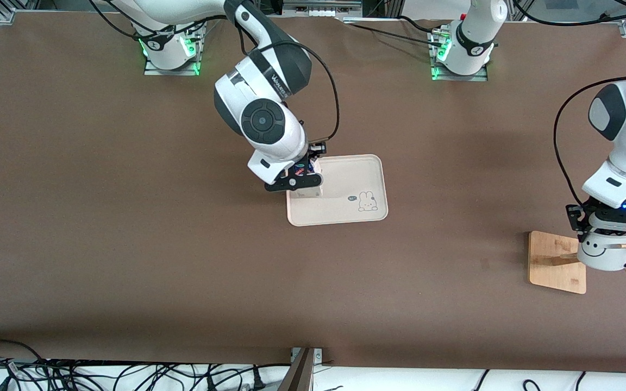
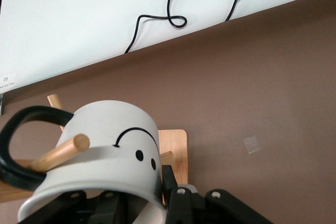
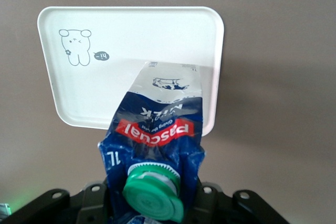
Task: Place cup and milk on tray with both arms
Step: 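Lower the milk carton onto the tray and open the right gripper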
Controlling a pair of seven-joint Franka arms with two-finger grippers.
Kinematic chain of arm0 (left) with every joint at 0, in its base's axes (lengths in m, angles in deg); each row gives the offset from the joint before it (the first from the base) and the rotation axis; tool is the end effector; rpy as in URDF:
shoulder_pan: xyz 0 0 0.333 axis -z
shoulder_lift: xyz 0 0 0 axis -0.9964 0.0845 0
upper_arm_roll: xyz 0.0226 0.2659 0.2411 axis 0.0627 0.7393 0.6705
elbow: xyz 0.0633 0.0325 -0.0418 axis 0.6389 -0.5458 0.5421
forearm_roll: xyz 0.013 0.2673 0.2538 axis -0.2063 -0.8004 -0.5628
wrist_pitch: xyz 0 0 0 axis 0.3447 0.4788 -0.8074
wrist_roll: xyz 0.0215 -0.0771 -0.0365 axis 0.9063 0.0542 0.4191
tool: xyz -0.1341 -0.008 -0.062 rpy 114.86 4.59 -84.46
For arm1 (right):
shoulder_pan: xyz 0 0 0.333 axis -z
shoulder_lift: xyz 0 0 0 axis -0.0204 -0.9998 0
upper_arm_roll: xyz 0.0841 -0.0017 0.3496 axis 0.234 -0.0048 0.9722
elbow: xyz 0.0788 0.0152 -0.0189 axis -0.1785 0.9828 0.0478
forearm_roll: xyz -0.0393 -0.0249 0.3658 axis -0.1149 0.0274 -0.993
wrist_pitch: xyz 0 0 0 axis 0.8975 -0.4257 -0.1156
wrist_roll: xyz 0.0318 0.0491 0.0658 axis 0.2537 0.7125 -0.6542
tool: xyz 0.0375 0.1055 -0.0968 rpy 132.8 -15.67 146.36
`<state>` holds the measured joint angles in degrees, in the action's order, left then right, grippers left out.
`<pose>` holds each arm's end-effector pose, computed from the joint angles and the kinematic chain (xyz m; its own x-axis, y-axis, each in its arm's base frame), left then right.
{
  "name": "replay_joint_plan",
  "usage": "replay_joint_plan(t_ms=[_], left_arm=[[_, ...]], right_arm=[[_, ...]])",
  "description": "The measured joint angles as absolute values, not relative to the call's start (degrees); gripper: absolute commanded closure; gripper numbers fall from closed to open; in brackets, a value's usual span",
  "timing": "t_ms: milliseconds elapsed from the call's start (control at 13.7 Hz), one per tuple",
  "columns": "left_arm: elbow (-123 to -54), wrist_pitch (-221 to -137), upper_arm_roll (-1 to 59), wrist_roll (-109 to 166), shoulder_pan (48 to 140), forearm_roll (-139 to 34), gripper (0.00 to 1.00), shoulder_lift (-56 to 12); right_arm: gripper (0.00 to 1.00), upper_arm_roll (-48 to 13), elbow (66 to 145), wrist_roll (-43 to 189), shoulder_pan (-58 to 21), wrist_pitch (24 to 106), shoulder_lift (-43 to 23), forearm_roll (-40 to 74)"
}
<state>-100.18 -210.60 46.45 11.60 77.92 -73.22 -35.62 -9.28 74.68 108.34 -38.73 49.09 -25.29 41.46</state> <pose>0.6406 0.0765 0.4415 0.8954 -0.2468 0.3706 -0.1636 -0.9565 -0.2415 0.5437 0.4843 0.3852 0.9649 0.1227 -0.2323 0.0915 -0.9858 -0.1408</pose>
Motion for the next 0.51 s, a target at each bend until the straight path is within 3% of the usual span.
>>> replay_joint_plan(t_ms=[512], left_arm=[[-100.44, -210.02, 46.54, 11.72, 77.91, -73.22, 1.00, -35.78]], right_arm=[[0.50, -9.53, 74.55, 107.97, -39.31, 48.72, -27.87, 41.45]])
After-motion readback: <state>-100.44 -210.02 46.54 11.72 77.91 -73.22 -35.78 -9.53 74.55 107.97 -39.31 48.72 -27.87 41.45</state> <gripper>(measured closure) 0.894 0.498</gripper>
